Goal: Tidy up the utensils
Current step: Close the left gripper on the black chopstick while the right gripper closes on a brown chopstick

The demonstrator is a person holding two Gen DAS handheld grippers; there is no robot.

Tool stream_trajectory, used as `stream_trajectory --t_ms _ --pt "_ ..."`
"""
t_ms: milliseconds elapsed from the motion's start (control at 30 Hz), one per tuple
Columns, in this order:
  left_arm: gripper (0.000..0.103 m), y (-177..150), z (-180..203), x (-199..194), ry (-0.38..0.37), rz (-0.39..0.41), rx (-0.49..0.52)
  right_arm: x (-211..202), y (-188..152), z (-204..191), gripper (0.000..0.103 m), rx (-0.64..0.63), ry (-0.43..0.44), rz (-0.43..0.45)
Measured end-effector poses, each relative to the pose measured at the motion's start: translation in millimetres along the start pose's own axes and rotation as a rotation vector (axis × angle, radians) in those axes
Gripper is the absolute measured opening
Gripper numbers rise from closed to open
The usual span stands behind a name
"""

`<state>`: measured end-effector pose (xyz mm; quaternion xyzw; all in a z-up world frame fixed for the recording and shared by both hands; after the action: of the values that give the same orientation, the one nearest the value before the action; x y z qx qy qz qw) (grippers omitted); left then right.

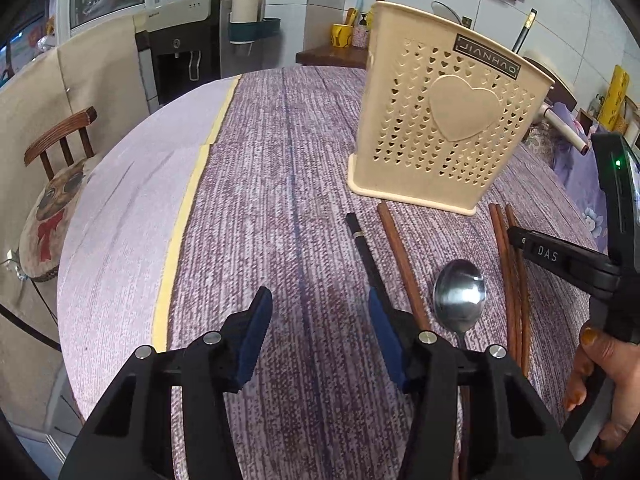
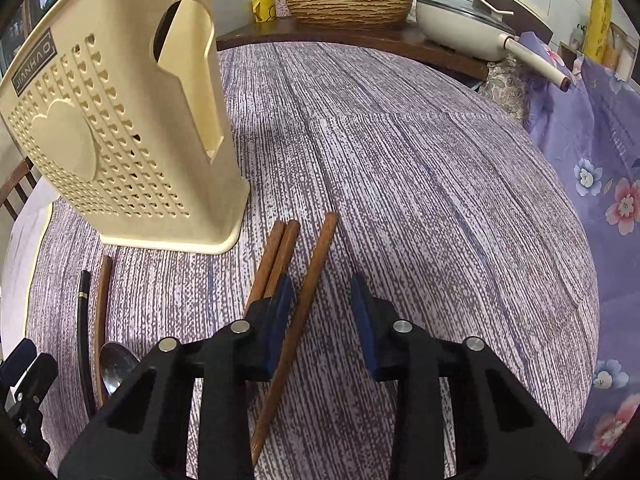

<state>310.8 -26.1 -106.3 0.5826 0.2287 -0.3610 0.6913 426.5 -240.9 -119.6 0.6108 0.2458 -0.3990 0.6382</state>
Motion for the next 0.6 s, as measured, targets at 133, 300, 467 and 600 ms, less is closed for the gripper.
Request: stream_trajectory --t_ms 133,300,467,600 --pt "0.041 6.9 8.8 12.3 -0.01 -0.031 0.008 -1.6 0.0 -0.6 0.024 -0.004 0.012 0.008" --pt "0.037 11.1 14.0 28.4 -0.029 -0.069 -0.015 -3.1 -2.0 -0.3 0.022 -0.009 0.027 0.008" --pt "0.029 12.5 18.8 37.9 -0.005 -0.086 0.007 -3.2 -2.2 0.5 0.022 -0.005 0.032 0.006" --pt "0.027 14.6 20.3 40.5 0.013 -0.083 0.016 -3.2 -2.6 0.6 0.022 -0.001 0.03 0.004"
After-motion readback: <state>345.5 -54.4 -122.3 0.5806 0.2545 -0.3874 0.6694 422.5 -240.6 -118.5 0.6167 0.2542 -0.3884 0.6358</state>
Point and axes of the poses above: each gripper's, at about its wrist camera, not at the fingertips, and x roughly the way its jaws point, z to its right, y to its top, the point moved 10 cm from there along x, roughly the way its jaws point, and after that the axes turned 10 degrees about -y, right-handed, at the moved point
